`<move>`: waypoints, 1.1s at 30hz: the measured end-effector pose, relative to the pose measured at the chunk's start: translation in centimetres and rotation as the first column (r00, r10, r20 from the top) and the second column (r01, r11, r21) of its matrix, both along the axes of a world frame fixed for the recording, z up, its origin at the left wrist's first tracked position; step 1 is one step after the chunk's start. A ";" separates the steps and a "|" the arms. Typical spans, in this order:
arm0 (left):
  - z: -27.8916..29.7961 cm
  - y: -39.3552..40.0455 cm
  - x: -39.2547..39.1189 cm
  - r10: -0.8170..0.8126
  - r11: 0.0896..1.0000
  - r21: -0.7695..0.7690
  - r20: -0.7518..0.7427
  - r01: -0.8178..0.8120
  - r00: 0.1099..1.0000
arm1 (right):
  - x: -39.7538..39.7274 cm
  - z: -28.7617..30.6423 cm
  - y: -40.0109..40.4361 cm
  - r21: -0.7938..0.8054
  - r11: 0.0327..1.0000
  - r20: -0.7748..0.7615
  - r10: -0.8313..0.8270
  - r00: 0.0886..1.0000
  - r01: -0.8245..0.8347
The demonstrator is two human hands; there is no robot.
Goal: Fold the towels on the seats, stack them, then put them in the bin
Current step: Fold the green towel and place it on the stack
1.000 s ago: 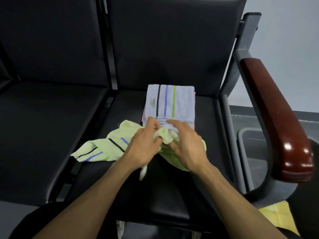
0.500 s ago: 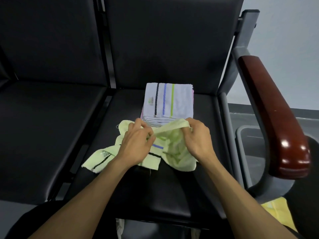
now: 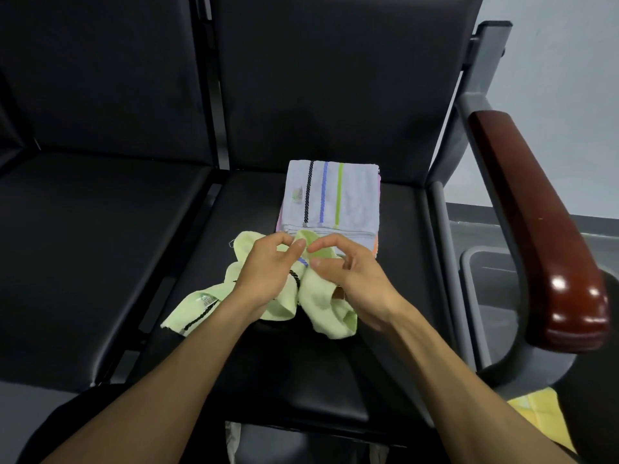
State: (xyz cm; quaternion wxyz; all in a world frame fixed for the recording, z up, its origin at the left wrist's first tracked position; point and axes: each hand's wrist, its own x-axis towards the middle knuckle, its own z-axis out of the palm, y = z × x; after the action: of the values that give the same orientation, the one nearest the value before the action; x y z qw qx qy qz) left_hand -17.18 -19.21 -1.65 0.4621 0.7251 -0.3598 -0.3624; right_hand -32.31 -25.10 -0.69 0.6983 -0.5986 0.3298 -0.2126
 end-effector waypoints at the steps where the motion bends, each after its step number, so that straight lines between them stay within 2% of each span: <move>1: 0.0 0.0 -0.1 -0.017 1.000 -0.016 -0.060 0.016 0.998 | 0.2 0.0 0.2 0.010 1.000 0.013 0.009 1.000 -0.009; 5: -0.3 0.0 0.2 -0.069 0.998 -0.032 -0.269 0.062 0.961 | 0.3 -0.1 0.2 0.101 0.995 0.008 0.007 1.000 -0.008; 7: -0.1 0.0 0.7 -0.040 0.999 -0.023 -0.381 0.033 0.924 | 0.2 0.1 0.0 0.119 0.993 0.030 -0.014 0.999 0.010; 9: 0.2 0.1 1.1 -0.032 0.999 -0.029 -0.478 0.020 0.878 | 0.2 0.1 -0.2 0.045 0.997 0.025 -0.064 0.998 0.062; 12: 0.4 0.3 0.9 -0.092 0.995 -0.079 -0.520 0.059 0.849 | 0.0 -0.1 -0.7 -0.074 0.982 -0.015 -0.173 0.985 0.172; 16: 0.3 0.5 0.4 -0.073 0.996 -0.070 -0.429 0.047 0.900 | -0.2 -0.4 -0.9 -0.268 0.934 -0.105 -0.273 0.956 0.238; 21: 0.5 0.4 0.1 -0.043 0.997 -0.079 -0.303 0.020 0.952 | 0.1 -0.5 -0.5 -0.495 0.855 -0.228 -0.298 0.927 0.153; 25: 0.2 0.4 0.1 -0.024 0.997 -0.083 -0.211 0.006 0.977 | 0.1 -0.4 -0.3 -0.535 0.838 -0.233 -0.273 0.933 0.111; 28: 0.3 0.4 0.0 -0.022 0.992 -0.123 -0.210 -0.004 0.978 | 0.1 -0.7 -0.2 -0.589 0.806 -0.263 -0.249 0.932 0.050; 33: 0.9 0.4 -0.4 -0.101 0.984 -0.157 -0.139 0.079 0.985 | 0.0 -1.1 -0.4 -0.610 0.790 -0.255 -0.265 0.930 0.057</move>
State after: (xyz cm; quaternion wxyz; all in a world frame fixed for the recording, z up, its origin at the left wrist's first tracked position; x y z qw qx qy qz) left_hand -17.57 -18.78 -0.78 0.5239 0.6423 -0.3837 -0.4071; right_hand -32.32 -25.49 -1.74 0.3904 -0.7824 0.4084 -0.2620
